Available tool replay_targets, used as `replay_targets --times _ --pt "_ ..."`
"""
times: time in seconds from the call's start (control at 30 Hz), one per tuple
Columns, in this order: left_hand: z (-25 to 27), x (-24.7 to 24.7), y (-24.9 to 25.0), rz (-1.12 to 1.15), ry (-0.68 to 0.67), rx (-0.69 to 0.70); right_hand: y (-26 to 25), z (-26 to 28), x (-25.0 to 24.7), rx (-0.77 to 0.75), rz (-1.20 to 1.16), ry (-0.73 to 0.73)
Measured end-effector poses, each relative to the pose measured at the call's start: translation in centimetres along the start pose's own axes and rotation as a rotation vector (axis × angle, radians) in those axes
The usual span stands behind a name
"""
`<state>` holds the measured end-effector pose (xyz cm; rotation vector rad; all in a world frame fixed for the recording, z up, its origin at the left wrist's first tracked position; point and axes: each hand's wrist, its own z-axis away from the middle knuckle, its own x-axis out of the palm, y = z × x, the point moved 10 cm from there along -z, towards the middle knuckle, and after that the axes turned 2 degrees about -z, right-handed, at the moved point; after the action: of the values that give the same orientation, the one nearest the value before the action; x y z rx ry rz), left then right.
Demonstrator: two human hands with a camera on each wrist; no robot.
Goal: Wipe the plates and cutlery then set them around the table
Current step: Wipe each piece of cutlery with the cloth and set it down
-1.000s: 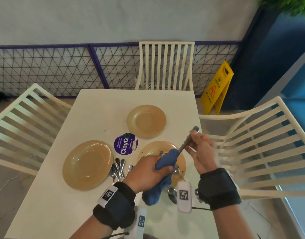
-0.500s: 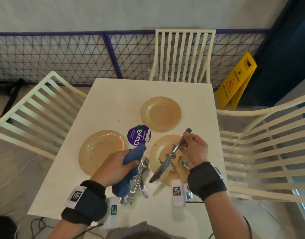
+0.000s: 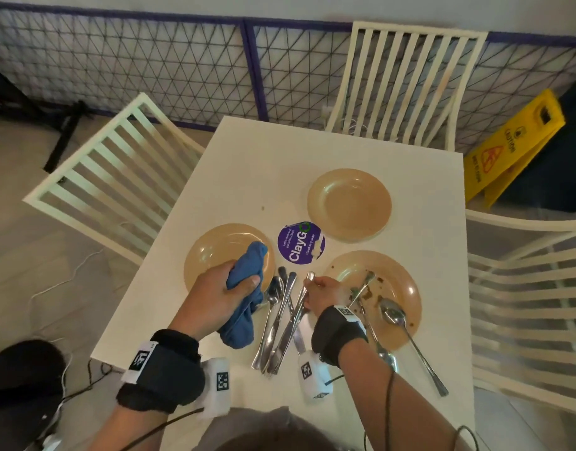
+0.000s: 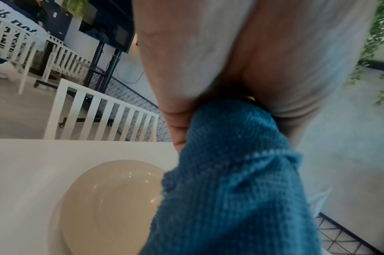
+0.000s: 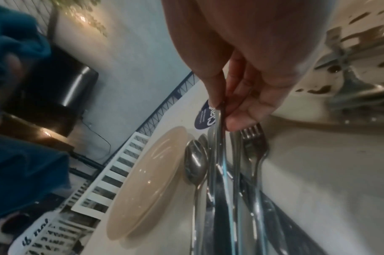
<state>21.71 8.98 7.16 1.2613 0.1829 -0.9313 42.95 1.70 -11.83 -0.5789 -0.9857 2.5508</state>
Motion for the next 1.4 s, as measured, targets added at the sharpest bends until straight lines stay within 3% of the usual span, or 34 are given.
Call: replay_targets --times 0.17,0.27,0.4,0.5,0.67,0.97,1.13,1.4 --pt "-0.4 0.4 -1.2 0.077 -0.007 -0.015 -0.6 -0.7 0.0 0.031 0.203 -0.007" --pt "-0.5 0.7 -1.2 0.073 -0.009 -0.006 -0.7 -0.7 -0.1 0.038 0.196 -0.053" --pt "-0.4 1.7 -0.6 0.103 -0.028 -0.001 -1.4 0.2 -3.5 -0.042 0.27 0.008" --pt "-0.3 2.7 0.1 0.111 -0.039 0.01 0.2 0.3 -7.5 -0.038 0.524 0.107" --pt "0.2 5.4 1.8 0.125 -0.121 0.034 4.0 1.0 -9.1 0.023 0.805 0.092" --pt "2.4 9.0 2.9 0.151 -0.228 0.006 2.9 1.1 -6.9 -0.06 0.81 0.039" --pt "2.9 9.3 3.4 0.362 -0.206 -0.031 2.8 1.2 -6.8 -0.024 0.773 -0.056" --pt "2.0 11.4 4.7 0.644 -0.22 -0.162 0.3 6.3 -9.2 -0.133 0.141 -0.198"
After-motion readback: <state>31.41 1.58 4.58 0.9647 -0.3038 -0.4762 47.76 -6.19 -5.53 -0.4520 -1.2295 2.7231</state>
